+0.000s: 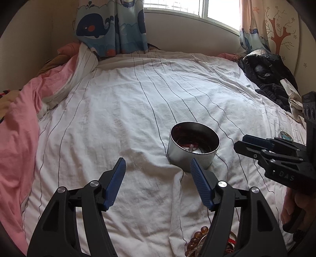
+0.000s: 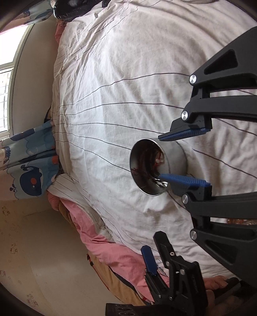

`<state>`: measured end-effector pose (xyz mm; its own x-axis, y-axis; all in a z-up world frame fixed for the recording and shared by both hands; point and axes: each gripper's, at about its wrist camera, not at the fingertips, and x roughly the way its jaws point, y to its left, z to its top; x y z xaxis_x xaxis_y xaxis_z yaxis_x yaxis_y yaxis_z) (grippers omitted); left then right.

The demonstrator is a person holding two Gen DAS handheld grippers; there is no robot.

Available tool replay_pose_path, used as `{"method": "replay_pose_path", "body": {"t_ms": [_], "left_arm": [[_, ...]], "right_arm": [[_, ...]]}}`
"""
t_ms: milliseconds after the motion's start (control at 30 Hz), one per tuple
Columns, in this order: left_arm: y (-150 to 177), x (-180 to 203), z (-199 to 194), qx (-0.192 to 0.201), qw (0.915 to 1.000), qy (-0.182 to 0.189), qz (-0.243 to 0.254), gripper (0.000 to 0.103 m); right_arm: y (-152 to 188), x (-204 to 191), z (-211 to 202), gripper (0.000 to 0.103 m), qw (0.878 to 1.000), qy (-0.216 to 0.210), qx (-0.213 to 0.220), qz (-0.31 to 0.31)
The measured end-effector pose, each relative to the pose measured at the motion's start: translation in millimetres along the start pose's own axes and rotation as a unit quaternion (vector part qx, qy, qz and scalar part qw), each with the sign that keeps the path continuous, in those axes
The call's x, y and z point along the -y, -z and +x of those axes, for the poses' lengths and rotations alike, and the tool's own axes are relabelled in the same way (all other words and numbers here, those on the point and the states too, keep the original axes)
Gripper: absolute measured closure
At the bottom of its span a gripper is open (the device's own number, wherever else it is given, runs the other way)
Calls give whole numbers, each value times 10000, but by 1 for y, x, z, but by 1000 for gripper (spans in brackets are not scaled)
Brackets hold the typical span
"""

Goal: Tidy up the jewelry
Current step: 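Open the left tool to release the strand into the tin, then move the left tool back over the jewelry pile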

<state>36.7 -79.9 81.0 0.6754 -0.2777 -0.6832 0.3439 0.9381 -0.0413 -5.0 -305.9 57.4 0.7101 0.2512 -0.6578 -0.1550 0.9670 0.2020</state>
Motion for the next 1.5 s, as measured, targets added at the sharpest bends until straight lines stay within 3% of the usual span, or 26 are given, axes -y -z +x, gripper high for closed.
{"method": "replay_pose_path", "body": {"t_ms": [67, 233, 400, 967, 1500], "left_arm": [[17, 4, -7, -34, 10000, -75, 3, 36], [56, 9, -23, -149, 9998, -155, -13, 35], [75, 7, -36, -60, 9997, -205, -99, 33], [106, 22, -54, -6, 9999, -6, 138, 28], [121, 38, -62, -44, 9987, 358, 353, 28]], "right_arm": [[14, -2, -11, 57, 10000, 60, -60, -22], [47, -9, -27, 56, 9995, 198, -246, -74], [69, -12, -41, 52, 9989, 378, -267, -83], [122, -1, -52, 43, 9990, 348, -209, 167], [123, 4, -51, 37, 9993, 224, -81, 292]]}}
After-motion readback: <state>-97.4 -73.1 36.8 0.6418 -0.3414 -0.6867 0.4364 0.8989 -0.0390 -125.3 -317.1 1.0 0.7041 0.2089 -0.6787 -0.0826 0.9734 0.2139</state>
